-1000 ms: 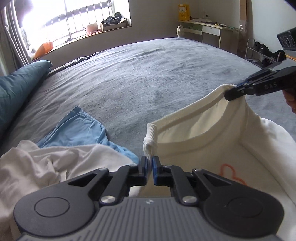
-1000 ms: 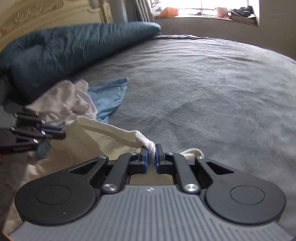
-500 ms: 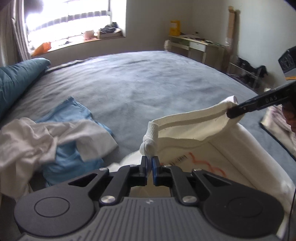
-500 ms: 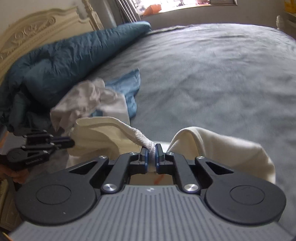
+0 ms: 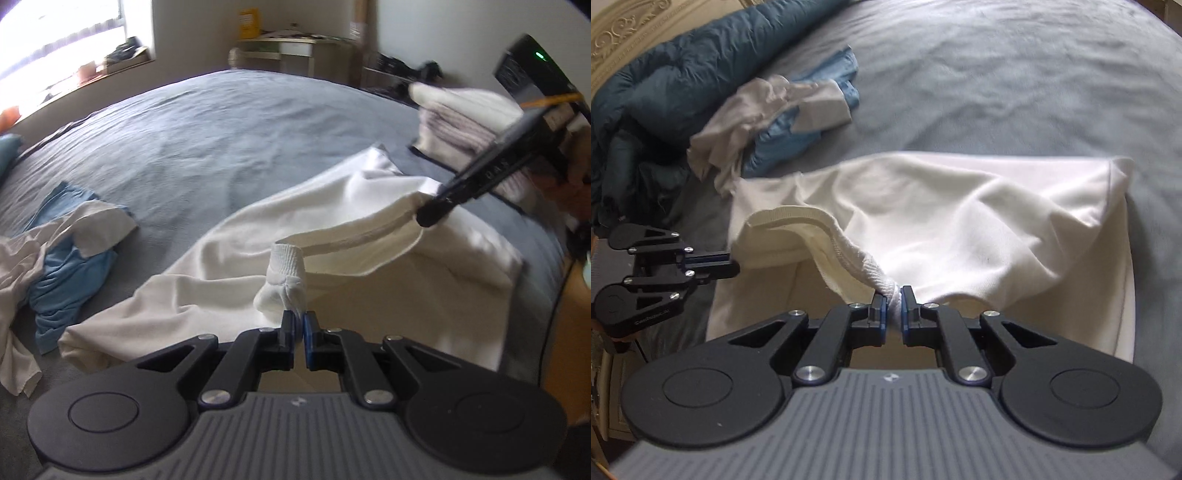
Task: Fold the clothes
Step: 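Lift the collar with both grippers and fold it over toward the hem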
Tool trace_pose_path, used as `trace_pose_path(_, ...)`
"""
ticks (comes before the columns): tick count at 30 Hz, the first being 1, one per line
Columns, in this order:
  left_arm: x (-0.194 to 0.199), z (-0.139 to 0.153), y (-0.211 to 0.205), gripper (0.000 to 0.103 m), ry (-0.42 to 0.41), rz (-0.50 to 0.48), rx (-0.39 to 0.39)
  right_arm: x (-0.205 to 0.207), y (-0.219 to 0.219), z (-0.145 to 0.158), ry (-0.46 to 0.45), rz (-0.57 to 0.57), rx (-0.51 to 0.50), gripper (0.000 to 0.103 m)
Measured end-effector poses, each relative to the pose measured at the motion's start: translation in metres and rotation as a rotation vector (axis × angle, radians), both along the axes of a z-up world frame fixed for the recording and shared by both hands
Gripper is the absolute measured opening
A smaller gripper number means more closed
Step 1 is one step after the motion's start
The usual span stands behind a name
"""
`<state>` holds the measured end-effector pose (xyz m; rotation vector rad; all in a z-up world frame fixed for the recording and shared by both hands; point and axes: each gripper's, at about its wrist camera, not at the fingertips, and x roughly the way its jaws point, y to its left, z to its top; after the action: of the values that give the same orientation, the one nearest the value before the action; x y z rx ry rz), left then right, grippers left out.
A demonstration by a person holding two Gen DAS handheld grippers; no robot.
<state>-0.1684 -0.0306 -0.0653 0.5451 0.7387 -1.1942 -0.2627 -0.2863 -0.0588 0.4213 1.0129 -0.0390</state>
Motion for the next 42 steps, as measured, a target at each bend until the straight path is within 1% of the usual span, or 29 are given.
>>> trace_pose_path(3, -0.015, -0.008, 0.005, 0.006, 0.021, -0.023, 0.026, -0.017, 0.007, -0.006, 0.012, -0.018, -0.006, 0.006)
trace_pose_path(6, -0.034, -0.015, 0.013, 0.006, 0.002, -0.092, 0.062, -0.031, 0.014, -0.008, 0.021, -0.012, -0.032, 0.006)
trace_pose_path(8, -0.045, -0.019, 0.019, 0.006, 0.015, -0.118, 0.081, -0.039, 0.02, -0.01, 0.029, 0.003, -0.056, 0.006)
trace_pose_path(11, -0.059, -0.025, 0.028, 0.006, 0.028, -0.151, 0.108, -0.052, 0.03, -0.013, 0.046, 0.049, -0.11, 0.006)
trace_pose_path(15, -0.073, -0.033, 0.039, 0.005, -0.003, -0.2, 0.145, -0.068, 0.041, -0.02, 0.073, 0.115, -0.183, 0.006)
trace_pose_path(18, -0.081, -0.038, 0.046, 0.005, -0.039, -0.237, 0.173, -0.076, 0.053, -0.025, 0.078, 0.196, -0.273, 0.006)
trace_pose_path(22, -0.083, -0.044, 0.051, 0.005, -0.042, -0.258, 0.201, -0.084, 0.063, -0.032, 0.073, 0.289, -0.354, 0.006)
trace_pose_path(26, -0.076, -0.057, 0.047, 0.005, 0.007, -0.28, 0.277, -0.091, 0.079, -0.048, 0.082, 0.439, -0.485, 0.006)
trace_pose_path(28, -0.074, -0.056, 0.048, 0.008, 0.045, -0.279, 0.296, -0.097, 0.088, -0.057, 0.09, 0.526, -0.556, 0.01)
trace_pose_path(29, -0.073, -0.055, 0.048, 0.008, 0.065, -0.277, 0.303, -0.101, 0.09, -0.058, 0.093, 0.544, -0.575, 0.011)
trace_pose_path(31, -0.071, -0.049, 0.049, 0.021, 0.11, -0.248, 0.311, -0.111, 0.091, -0.059, 0.101, 0.565, -0.604, 0.015)
trace_pose_path(32, -0.068, -0.045, 0.049, 0.023, 0.149, -0.218, 0.315, -0.114, 0.089, -0.058, 0.111, 0.554, -0.592, 0.018)
trace_pose_path(33, -0.063, -0.042, 0.048, 0.029, 0.201, -0.169, 0.31, -0.117, 0.086, -0.056, 0.124, 0.532, -0.568, 0.019)
trace_pose_path(34, -0.059, -0.04, 0.048, 0.035, 0.258, -0.11, 0.302, -0.119, 0.078, -0.052, 0.135, 0.479, -0.514, 0.019)
trace_pose_path(35, -0.053, -0.039, 0.047, 0.037, 0.328, -0.042, 0.289, -0.121, 0.069, -0.048, 0.146, 0.411, -0.446, 0.019)
trace_pose_path(37, -0.034, -0.038, 0.047, 0.044, 0.494, 0.131, 0.244, -0.124, 0.042, -0.039, 0.15, 0.221, -0.271, 0.023)
trace_pose_path(39, -0.016, -0.042, 0.054, 0.046, 0.66, 0.328, 0.168, -0.129, 0.009, -0.034, 0.137, -0.014, -0.071, 0.027)
trace_pose_path(41, -0.005, -0.049, 0.061, 0.047, 0.76, 0.481, 0.112, -0.136, -0.022, -0.036, 0.111, -0.238, 0.133, 0.033)
trace_pose_path(42, 0.001, -0.052, 0.064, 0.047, 0.802, 0.554, 0.085, -0.139, -0.036, -0.039, 0.097, -0.34, 0.226, 0.034)
